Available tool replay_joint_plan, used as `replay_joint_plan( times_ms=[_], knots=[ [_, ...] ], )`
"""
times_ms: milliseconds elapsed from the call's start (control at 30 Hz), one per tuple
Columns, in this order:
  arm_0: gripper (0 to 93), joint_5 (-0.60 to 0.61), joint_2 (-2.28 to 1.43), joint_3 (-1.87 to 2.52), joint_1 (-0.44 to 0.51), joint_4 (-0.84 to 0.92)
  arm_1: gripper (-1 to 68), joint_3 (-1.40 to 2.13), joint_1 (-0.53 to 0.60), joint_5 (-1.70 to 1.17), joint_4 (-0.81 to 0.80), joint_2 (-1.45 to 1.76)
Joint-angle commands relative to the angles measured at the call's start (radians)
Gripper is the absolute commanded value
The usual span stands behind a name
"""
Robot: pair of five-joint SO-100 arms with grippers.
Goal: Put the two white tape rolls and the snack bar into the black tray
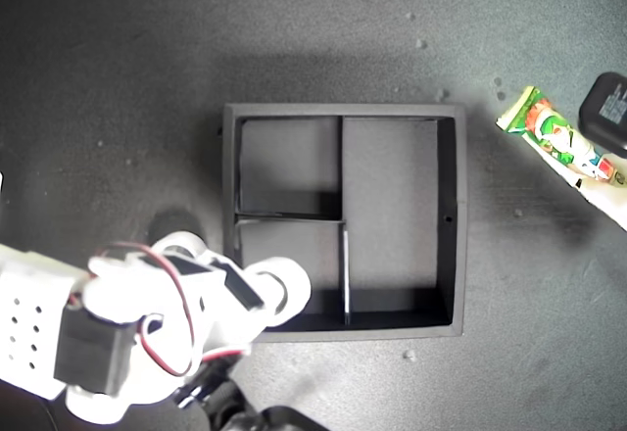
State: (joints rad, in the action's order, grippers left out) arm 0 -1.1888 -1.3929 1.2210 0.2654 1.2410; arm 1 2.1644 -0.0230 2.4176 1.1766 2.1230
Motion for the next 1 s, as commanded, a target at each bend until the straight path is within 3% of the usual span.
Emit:
replay_joint_plan(
  times_ms=[0, 233, 367, 467, 700, 867, 967],
  knots=[
    [0.0, -0.003, 0.014, -0.075, -0.003, 0.026, -0.1, -0.049, 0.005, 0.100, 0.072, 0.031],
    [0.0, 0.011, 0.049, -0.089, 0.006, 0.043, -0.1, -0.095, 0.032, 0.198, 0.181, 0.020],
    [0.0, 0.023, 0.063, -0.095, 0.011, 0.043, -0.1, 0.025, -0.017, -0.212, -0.087, 0.031],
    [0.0, 0.028, 0.069, -0.117, 0.014, 0.049, -0.1, 0.003, -0.023, -0.571, -0.152, 0.015],
    [0.0, 0.008, 0.221, -0.405, 0.031, 0.225, 0.0, -0.143, 0.048, -1.175, -0.023, 0.017],
    [0.0, -0.005, 0.690, -1.301, 0.064, 0.597, 0.0, -0.288, 0.087, -1.565, 0.044, 0.017],
    [0.0, -0.032, 0.719, -1.339, 0.074, 0.595, -0.1, -0.339, 0.077, -1.749, 0.026, 0.015]
  ],
)
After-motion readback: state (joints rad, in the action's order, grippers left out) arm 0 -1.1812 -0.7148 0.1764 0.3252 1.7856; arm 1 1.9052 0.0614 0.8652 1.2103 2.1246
